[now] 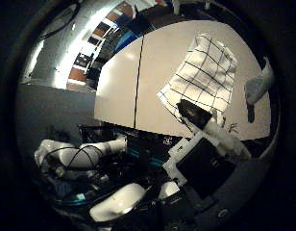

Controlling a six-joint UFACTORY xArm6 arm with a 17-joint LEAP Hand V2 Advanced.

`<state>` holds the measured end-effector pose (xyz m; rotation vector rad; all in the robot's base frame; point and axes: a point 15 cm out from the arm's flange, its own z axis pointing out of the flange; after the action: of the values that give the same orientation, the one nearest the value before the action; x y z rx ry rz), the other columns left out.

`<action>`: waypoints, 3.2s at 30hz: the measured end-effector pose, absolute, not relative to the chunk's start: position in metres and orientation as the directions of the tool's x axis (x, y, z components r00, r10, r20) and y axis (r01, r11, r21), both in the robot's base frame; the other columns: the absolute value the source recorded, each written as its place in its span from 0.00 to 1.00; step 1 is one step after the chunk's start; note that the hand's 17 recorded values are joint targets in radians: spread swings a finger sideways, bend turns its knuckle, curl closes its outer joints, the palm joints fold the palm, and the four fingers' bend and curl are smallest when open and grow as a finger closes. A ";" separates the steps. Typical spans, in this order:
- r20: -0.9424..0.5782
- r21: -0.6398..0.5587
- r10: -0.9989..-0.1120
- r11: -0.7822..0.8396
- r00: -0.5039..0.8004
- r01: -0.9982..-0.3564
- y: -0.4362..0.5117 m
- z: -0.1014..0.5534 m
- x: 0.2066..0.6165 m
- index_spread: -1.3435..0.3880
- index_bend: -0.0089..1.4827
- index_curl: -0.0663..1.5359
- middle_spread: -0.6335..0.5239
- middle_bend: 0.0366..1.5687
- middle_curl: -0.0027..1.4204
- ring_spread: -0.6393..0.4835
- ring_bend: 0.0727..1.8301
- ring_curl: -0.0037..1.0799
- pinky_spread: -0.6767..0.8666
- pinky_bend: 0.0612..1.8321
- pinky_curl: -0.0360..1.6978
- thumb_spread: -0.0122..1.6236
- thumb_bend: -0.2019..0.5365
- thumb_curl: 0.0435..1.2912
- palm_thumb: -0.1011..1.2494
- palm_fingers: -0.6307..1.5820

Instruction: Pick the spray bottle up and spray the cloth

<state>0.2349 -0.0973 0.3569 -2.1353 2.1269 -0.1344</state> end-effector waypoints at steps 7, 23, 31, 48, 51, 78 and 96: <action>0.001 -0.183 -0.996 0.089 -0.091 -0.979 -0.135 0.360 0.227 0.56 0.13 0.26 0.54 0.10 0.24 0.73 0.07 0.18 0.67 0.12 0.18 0.64 0.24 0.24 0.67 0.43; -0.228 -0.414 -0.904 0.427 -0.362 -0.804 -0.216 0.373 0.206 0.58 0.12 0.23 0.55 0.11 0.24 0.72 0.10 0.21 0.67 0.15 0.19 0.64 0.25 0.26 0.69 0.44; -0.358 -0.488 -0.834 0.550 -0.419 -0.678 -0.260 0.366 0.189 0.64 0.10 0.21 0.63 0.10 0.24 0.74 0.13 0.23 0.67 0.19 0.19 0.64 0.23 0.27 0.66 0.40; -0.672 -0.417 -0.621 0.768 -0.403 -0.487 -0.278 0.271 0.181 0.71 0.10 0.19 0.73 0.13 0.25 0.79 0.20 0.26 0.68 0.25 0.19 0.66 0.24 0.26 0.56 0.33; -0.708 -0.405 -0.589 0.791 -0.391 -0.458 -0.282 0.260 0.183 0.72 0.10 0.19 0.74 0.14 0.25 0.79 0.22 0.26 0.68 0.26 0.19 0.66 0.24 0.25 0.54 0.33; -0.827 -0.337 -0.456 0.870 -0.329 -0.359 -0.312 0.216 0.211 0.73 0.10 0.20 0.75 0.17 0.25 0.79 0.27 0.26 0.70 0.27 0.19 0.66 0.24 0.22 0.50 0.34; -0.822 -0.343 -0.473 0.856 -0.317 -0.388 -0.309 0.208 0.272 0.76 0.11 0.21 0.78 0.19 0.25 0.84 0.27 0.24 0.70 0.25 0.17 0.66 0.24 0.22 0.51 0.35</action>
<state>0.2716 -0.3090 0.2082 -0.6365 1.9430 -0.0986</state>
